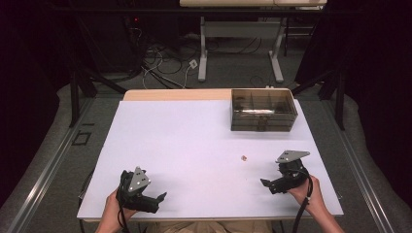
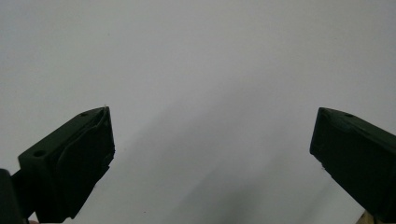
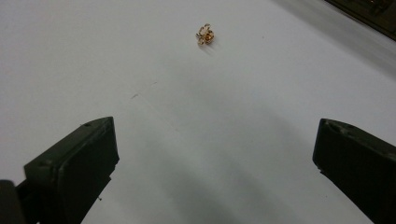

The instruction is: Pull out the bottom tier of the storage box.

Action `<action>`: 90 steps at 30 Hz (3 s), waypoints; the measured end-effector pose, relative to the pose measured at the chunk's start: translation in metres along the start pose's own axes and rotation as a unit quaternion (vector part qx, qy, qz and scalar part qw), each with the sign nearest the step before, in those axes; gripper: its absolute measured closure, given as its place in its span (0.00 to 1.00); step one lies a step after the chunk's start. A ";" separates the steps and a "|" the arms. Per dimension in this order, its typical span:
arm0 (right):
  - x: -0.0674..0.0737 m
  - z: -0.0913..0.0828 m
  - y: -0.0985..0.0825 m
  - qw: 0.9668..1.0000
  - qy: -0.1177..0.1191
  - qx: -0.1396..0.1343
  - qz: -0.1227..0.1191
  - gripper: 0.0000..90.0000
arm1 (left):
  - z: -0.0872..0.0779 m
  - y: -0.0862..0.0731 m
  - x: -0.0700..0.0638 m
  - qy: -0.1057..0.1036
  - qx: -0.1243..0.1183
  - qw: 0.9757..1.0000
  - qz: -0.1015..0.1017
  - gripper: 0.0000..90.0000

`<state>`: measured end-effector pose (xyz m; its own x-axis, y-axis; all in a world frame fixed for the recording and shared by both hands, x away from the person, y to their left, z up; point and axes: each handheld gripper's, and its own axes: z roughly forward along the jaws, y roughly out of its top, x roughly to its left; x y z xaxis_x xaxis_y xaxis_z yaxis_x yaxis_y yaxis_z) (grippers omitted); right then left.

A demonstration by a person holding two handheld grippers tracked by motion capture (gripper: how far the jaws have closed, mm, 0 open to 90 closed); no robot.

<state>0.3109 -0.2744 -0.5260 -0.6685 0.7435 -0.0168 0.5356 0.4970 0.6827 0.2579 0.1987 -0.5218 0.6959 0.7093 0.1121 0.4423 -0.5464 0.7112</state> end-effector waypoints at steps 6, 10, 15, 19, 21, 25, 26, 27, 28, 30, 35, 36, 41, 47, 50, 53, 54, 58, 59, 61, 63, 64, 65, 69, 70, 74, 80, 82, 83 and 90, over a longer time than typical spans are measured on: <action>-0.006 0.005 0.004 1.000 -0.002 0.000 0.007 0.00 | 0.001 0.000 0.000 -0.002 0.001 1.000 0.004 0.00; -0.010 0.008 0.007 1.000 -0.005 0.000 0.007 0.00 | 0.001 0.000 0.000 -0.002 0.001 1.000 0.004 0.00; -0.014 0.013 0.010 1.000 -0.008 0.009 0.010 0.00 | 0.001 0.000 0.001 -0.002 0.004 1.000 0.007 0.00; -0.018 0.017 0.013 1.000 -0.011 0.014 0.012 0.00 | 0.001 0.000 0.001 -0.002 0.004 1.000 0.008 0.00; -0.021 0.019 0.015 1.000 -0.014 0.018 0.016 0.00 | 0.001 0.000 0.001 -0.001 0.005 1.000 0.009 0.00; -0.027 0.024 0.017 1.000 -0.017 0.020 0.013 0.00 | 0.001 0.000 0.000 0.001 0.004 1.000 0.010 0.00; -0.027 0.024 0.018 0.999 -0.019 0.022 0.020 0.00 | 0.001 0.000 0.000 0.000 0.003 1.000 0.011 0.00; -0.029 0.025 0.019 0.999 -0.021 0.023 0.018 0.00 | 0.001 0.000 0.000 -0.001 0.003 1.000 0.009 0.00; -0.030 0.026 0.020 0.999 -0.022 0.023 0.020 0.00 | 0.001 0.000 0.000 -0.001 0.003 1.000 0.009 0.00; -0.033 0.028 0.022 0.999 -0.024 0.023 0.016 0.00 | 0.002 0.000 -0.001 0.000 0.004 1.000 0.009 0.00; -0.038 0.034 0.028 0.999 -0.028 0.030 0.024 0.00 | 0.002 0.000 -0.001 -0.001 0.002 1.000 0.009 0.00; -0.040 0.035 0.029 0.999 -0.026 0.030 0.022 0.00 | 0.002 0.000 -0.001 0.000 0.002 1.000 0.010 0.00; -0.044 0.039 0.033 0.999 -0.029 0.029 0.027 0.00 | 0.002 0.000 -0.001 -0.001 0.004 1.000 0.011 0.00; -0.050 0.044 0.037 0.998 -0.033 0.032 0.041 0.00 | 0.002 0.000 -0.001 0.000 0.003 1.000 0.012 0.00; -0.054 0.045 0.038 0.998 -0.031 0.028 0.055 0.00 | 0.002 0.000 -0.001 0.001 0.002 1.000 0.012 0.00; -0.057 0.047 0.040 0.997 -0.029 0.028 0.065 0.00 | 0.002 0.000 -0.001 0.000 0.002 1.000 0.012 0.00; -0.058 0.047 0.041 0.997 -0.033 0.027 0.067 0.00 | 0.002 0.000 -0.001 0.001 0.002 1.000 0.011 0.00; -0.062 0.050 0.044 0.996 -0.032 0.025 0.085 0.00 | 0.002 0.000 -0.001 0.001 0.003 1.000 0.012 0.00; -0.063 0.051 0.045 0.996 -0.033 0.025 0.085 0.00 | 0.002 0.000 -0.001 0.001 0.003 1.000 0.012 0.00; -0.064 0.053 0.047 0.995 -0.033 0.027 0.093 0.00 | 0.002 0.000 -0.001 0.001 0.003 1.000 0.012 0.00; -0.066 0.055 0.049 0.994 -0.032 0.026 0.100 0.00 | 0.002 0.000 -0.001 0.001 0.002 1.000 0.011 0.00; -0.067 0.056 0.049 0.994 -0.030 0.026 0.102 0.00 | 0.002 0.000 -0.001 0.001 0.002 1.000 0.011 0.00; -0.068 0.057 0.050 0.994 -0.034 0.025 0.104 0.00 | 0.002 0.000 -0.001 0.000 0.002 1.000 0.011 0.00; -0.071 0.060 0.053 0.993 -0.035 0.025 0.109 0.00 | 0.002 0.001 -0.001 -0.003 0.003 1.000 0.010 0.00; -0.071 0.061 0.053 0.993 -0.035 0.025 0.113 0.00 | 0.001 0.001 -0.001 -0.004 0.005 1.000 0.011 0.00; -0.073 0.063 0.056 0.991 -0.031 0.023 0.127 0.00 | 0.001 0.001 0.000 -0.003 0.005 1.000 0.014 0.00; -0.073 0.069 0.059 0.991 -0.038 0.028 0.127 0.00 | 0.001 0.001 0.000 -0.001 0.002 1.000 0.013 0.00; -0.073 0.070 0.060 0.991 -0.037 0.027 0.127 0.00 | 0.001 0.001 0.000 0.001 0.000 1.000 0.013 0.00; -0.073 0.070 0.061 0.990 -0.039 0.026 0.133 0.00 | 0.001 0.001 0.000 0.001 0.000 1.000 0.013 0.00; -0.077 0.076 0.066 0.986 -0.048 0.020 0.158 0.00 | 0.000 0.001 0.000 -0.008 0.009 1.000 0.012 0.00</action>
<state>0.4365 -0.2647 -0.5356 -0.4146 0.9019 0.1213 0.7300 0.2500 0.6361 0.2588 0.1980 -0.5213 0.7155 0.6885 0.1187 0.4344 -0.5714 0.6962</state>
